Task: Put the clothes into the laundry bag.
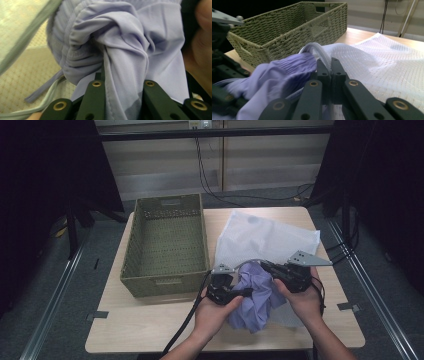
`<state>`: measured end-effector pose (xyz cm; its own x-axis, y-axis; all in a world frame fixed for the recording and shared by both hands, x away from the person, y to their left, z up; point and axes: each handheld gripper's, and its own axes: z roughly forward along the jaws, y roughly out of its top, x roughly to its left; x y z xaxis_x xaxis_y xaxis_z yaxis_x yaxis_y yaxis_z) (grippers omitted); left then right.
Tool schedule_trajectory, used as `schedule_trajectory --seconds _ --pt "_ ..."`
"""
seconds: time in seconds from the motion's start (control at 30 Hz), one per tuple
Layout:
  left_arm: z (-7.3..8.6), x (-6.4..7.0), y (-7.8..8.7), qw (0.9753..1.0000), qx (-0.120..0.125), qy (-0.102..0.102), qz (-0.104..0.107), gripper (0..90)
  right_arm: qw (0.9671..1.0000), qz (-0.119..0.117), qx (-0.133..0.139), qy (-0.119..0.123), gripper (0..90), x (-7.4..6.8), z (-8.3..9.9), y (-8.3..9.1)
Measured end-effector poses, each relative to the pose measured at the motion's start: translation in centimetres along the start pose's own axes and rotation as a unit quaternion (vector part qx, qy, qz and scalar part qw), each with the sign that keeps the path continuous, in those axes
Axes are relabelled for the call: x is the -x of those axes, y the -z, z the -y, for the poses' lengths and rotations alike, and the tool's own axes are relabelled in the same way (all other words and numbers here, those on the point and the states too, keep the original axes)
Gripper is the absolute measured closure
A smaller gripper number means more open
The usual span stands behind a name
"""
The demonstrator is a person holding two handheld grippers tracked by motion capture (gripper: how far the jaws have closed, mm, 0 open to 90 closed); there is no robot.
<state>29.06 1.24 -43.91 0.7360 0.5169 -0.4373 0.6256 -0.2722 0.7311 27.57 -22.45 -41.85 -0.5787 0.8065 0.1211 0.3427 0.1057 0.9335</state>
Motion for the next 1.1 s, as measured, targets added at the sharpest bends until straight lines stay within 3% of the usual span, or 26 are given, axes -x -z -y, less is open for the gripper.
schedule_trajectory --seconds 0.27,0.43,0.5,0.57,0.63,0.73,0.8,0.87,0.93,1.03,1.1 --pt "-0.5 -1.2 -0.8 0.9979 0.030 0.049 -0.029 80.6 0.9999 -0.004 0.007 0.008 88.9 -0.2 -0.1 0.3" --pt "-1.2 -2.4 -1.5 0.9934 0.043 0.098 -0.042 79.8 0.9998 -0.007 0.011 0.015 88.9 -0.4 -0.1 0.4" --pt "-1.4 -2.7 -1.6 0.9919 0.059 0.103 -0.045 77.2 0.9998 -0.009 0.011 0.015 88.8 -0.4 -0.1 0.4" --pt "-1.6 -2.7 -1.7 0.9922 0.080 0.079 -0.054 67.7 0.9998 -0.008 0.010 0.018 88.9 -0.4 0.0 0.4" --pt "-1.6 -2.4 -1.6 0.9918 0.093 0.043 -0.077 48.6 0.9998 -0.007 0.009 0.016 88.9 -0.4 0.0 0.3" --pt "-1.1 -1.6 -1.5 0.9935 0.072 0.014 -0.086 28.9 0.9998 0.000 0.008 0.019 88.9 -0.3 0.2 0.4" --pt "-0.6 -0.6 -1.1 0.9926 0.051 -0.020 -0.108 19.8 0.9998 0.002 0.005 0.018 88.9 -0.1 0.3 0.4" --pt "0.0 0.1 -0.7 0.9915 0.045 -0.033 -0.118 19.6 0.9998 0.004 0.005 0.017 88.8 -0.1 0.3 0.3" --pt "0.8 0.5 -0.6 0.9916 0.022 -0.044 -0.120 19.2 0.9998 0.004 0.005 0.017 88.9 0.0 0.3 0.3" --pt "1.9 0.4 -1.4 0.9928 -0.012 -0.031 -0.115 14.9 0.9999 0.001 0.004 0.015 88.9 -0.2 0.4 0.1" --pt "2.7 0.4 -2.6 0.9912 -0.033 -0.025 -0.126 12.2 0.9999 -0.003 -0.002 0.016 88.9 -0.4 0.5 -0.2"
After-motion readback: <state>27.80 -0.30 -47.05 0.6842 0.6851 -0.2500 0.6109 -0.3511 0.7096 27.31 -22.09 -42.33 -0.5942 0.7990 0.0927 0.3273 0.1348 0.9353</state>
